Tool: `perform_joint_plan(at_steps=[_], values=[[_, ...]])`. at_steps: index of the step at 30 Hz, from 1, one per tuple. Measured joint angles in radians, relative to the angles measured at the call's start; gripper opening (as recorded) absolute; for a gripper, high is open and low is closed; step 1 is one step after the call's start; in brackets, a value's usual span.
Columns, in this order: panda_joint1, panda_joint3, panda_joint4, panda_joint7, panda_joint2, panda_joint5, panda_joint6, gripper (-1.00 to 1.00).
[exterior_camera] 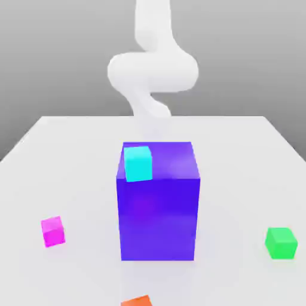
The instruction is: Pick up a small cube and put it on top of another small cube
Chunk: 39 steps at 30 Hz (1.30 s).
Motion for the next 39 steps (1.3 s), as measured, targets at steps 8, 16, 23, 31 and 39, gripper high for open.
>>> perform_joint_plan(at_steps=[8,16,23,31,39], values=[[-0.164,-0.06,-0.149,0.181,0.297,-0.036,0.178,0.0],[-0.3,-0.149,-0.294,0.327,0.587,-0.029,0.353,0.0],[-0.412,-0.168,-0.385,0.341,0.844,0.099,0.515,0.0],[-0.498,-0.066,-0.355,0.284,1.022,0.179,0.656,-1.0],[-0.475,-0.104,-0.379,0.335,0.908,0.113,0.567,-1.0]])
